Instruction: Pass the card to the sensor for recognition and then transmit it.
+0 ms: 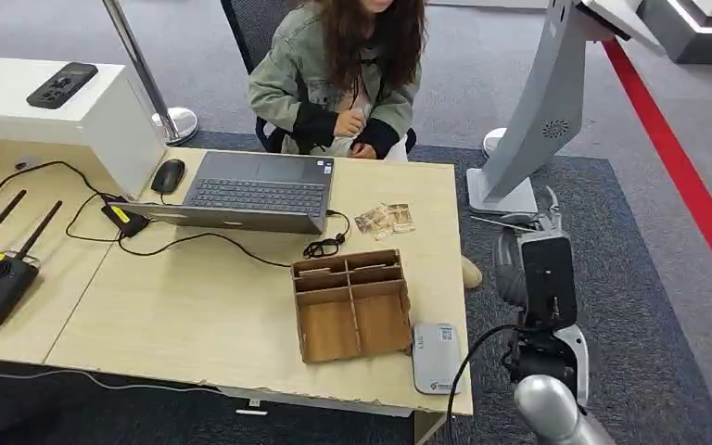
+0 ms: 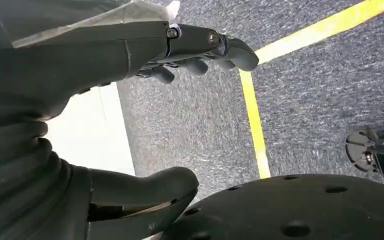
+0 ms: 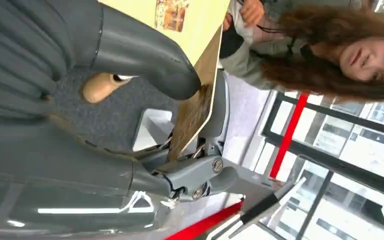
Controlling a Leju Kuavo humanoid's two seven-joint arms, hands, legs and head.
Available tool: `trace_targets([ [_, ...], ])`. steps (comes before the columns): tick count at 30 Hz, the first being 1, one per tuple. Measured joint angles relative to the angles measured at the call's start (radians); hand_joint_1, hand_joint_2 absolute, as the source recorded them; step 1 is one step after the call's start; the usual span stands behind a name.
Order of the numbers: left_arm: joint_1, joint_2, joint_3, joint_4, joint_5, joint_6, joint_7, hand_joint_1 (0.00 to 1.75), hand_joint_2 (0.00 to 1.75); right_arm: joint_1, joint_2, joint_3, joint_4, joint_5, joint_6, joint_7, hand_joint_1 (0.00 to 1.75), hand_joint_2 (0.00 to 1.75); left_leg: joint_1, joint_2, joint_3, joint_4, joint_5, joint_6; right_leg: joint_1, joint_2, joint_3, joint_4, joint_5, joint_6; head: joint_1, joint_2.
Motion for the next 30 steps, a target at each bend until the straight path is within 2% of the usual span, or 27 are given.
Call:
trace_targets([
  [9, 0.000, 0.000, 0.000, 0.000, 0.004, 0.001, 0.000, 0.00, 1.75, 0.014, -0.006, -0.007, -0.010, 0.027, 0.007, 0.010, 1.75, 1.75, 0.000, 0.000, 0.000, 0.000, 0.000, 0.000, 0.000, 0.000, 0.000, 0.000, 0.000, 0.000, 0.000, 0.000],
  [11, 0.000, -0.003, 0.003, 0.000, 0.019, 0.006, 0.005, 0.00, 1.75, 0.094, -0.021, -0.019, -0.020, 0.067, 0.008, 0.013, 1.75, 1.75, 0.000, 0.000, -0.001, 0.000, 0.000, 0.000, 0.000, 0.000, 0.000, 0.000, 0.000, 0.000, 0.000, 0.000],
  [12, 0.000, -0.008, 0.006, 0.000, 0.026, 0.018, 0.006, 0.00, 1.75, 0.138, -0.016, -0.007, 0.025, 0.071, -0.022, -0.012, 1.75, 1.75, 0.000, 0.000, -0.002, 0.000, 0.000, 0.000, 0.000, 0.000, 0.000, 0.000, 0.000, 0.000, 0.000, 0.000],
  [14, 0.000, -0.009, 0.006, 0.000, 0.027, 0.019, 0.006, 0.00, 1.75, 0.146, -0.011, 0.011, 0.054, 0.071, -0.034, -0.013, 1.75, 1.75, 0.000, 0.000, -0.002, 0.000, 0.000, 0.000, 0.000, 0.000, 0.000, 0.000, 0.000, 0.000, 0.000, 0.000],
  [30, -0.001, -0.012, 0.008, 0.000, 0.033, 0.022, 0.011, 0.00, 1.75, 0.145, 0.011, 0.130, 0.242, 0.044, -0.049, 0.005, 1.75, 1.75, 0.000, 0.000, -0.002, 0.000, 0.000, 0.000, 0.000, 0.000, 0.000, 0.000, 0.000, 0.000, 0.000, 0.000],
])
